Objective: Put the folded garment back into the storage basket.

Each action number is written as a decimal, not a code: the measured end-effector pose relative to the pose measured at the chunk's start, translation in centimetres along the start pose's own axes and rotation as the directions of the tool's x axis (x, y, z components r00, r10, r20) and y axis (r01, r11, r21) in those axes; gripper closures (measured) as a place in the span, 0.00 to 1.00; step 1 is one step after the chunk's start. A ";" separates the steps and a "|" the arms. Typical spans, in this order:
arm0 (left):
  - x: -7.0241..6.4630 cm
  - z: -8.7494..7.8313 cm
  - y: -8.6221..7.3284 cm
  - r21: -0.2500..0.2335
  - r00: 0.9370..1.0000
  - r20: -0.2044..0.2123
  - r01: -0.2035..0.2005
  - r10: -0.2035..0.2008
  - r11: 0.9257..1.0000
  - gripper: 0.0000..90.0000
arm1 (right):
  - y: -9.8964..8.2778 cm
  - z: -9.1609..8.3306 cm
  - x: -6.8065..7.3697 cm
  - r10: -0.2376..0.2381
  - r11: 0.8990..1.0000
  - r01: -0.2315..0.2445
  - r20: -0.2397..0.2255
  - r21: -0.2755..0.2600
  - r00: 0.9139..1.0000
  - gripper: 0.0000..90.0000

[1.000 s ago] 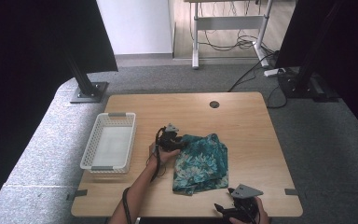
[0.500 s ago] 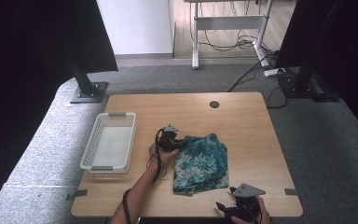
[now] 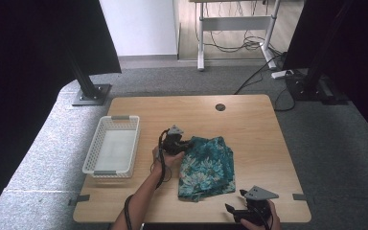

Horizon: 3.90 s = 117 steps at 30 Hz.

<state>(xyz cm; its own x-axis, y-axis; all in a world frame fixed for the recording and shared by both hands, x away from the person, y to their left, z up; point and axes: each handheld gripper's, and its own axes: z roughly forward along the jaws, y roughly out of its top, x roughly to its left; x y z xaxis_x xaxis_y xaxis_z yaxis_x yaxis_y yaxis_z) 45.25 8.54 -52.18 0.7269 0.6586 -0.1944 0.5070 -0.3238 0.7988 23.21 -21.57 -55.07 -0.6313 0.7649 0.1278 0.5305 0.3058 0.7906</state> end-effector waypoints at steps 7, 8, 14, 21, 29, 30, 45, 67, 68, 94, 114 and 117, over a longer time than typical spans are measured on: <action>-0.7 -0.5 0.4 -0.011 1.000 -0.009 -0.011 0.011 1.000 0.91 | 0.4 -0.5 -0.8 0.035 0.999 -0.035 0.024 -0.025 0.999 0.20; -0.8 -0.6 0.4 -0.011 1.000 -0.007 -0.010 0.010 1.000 0.91 | 0.4 -0.5 -0.9 0.038 0.999 -0.038 0.026 -0.025 0.999 0.20; -1.0 -0.9 0.5 -0.024 1.000 -0.005 -0.005 0.005 1.000 0.91 | 1.0 0.2 -1.4 0.065 0.998 -0.065 0.040 -0.008 0.997 0.20; -0.9 -0.9 0.4 -0.026 1.000 0.000 -0.010 0.010 1.000 0.91 | 1.9 1.2 -2.5 0.143 0.990 -0.143 0.029 -0.007 0.989 0.20; -0.9 -0.8 0.1 -0.027 1.000 0.002 -0.012 0.012 1.000 0.91 | 3.2 2.5 -3.0 0.172 0.985 -0.172 0.063 -0.006 0.983 0.20; -0.9 -0.8 0.1 -0.029 1.000 0.002 -0.010 0.010 1.000 0.91 | 3.5 2.7 -3.0 0.176 0.984 -0.175 0.070 -0.008 0.982 0.20; -1.0 -1.0 -0.2 -0.031 1.000 0.010 -0.013 0.014 0.999 0.91 | 4.3 5.5 -2.1 0.123 0.987 -0.137 0.153 0.089 0.981 0.17; -1.5 -1.0 -0.5 -0.044 0.999 0.031 -0.010 0.011 0.999 0.91 | 4.0 6.0 -0.6 0.028 0.998 -0.037 0.166 0.053 0.986 0.63; -1.5 -1.0 -0.5 -0.045 0.999 0.031 -0.012 0.013 0.999 0.91 | 4.0 6.0 -0.5 0.028 0.998 -0.036 0.158 0.052 0.987 0.67; -2.1 -3.2 0.6 -0.083 0.999 0.044 -0.021 0.024 0.996 0.92 | 3.9 4.3 -1.8 0.195 0.980 -0.196 -0.019 -0.031 0.981 0.95; -2.5 -6.6 2.2 -0.134 0.999 0.033 -0.038 0.043 0.990 0.92 | 5.9 3.7 -1.1 0.236 0.965 -0.247 -0.129 -0.082 0.963 0.96; -2.4 -7.0 2.3 -0.139 0.999 0.030 -0.040 0.044 0.990 0.92 | 6.2 3.8 -1.0 0.233 0.966 -0.245 -0.134 -0.086 0.963 0.96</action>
<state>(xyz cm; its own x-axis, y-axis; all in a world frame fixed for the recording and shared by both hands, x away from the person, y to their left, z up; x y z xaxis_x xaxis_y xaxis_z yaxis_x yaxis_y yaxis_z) 41.46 11.00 -45.89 0.7619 0.6234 -0.1758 0.4086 -0.2521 0.8772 29.24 -18.27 -52.53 -0.5605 0.7319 0.3875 0.6186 0.0589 0.7835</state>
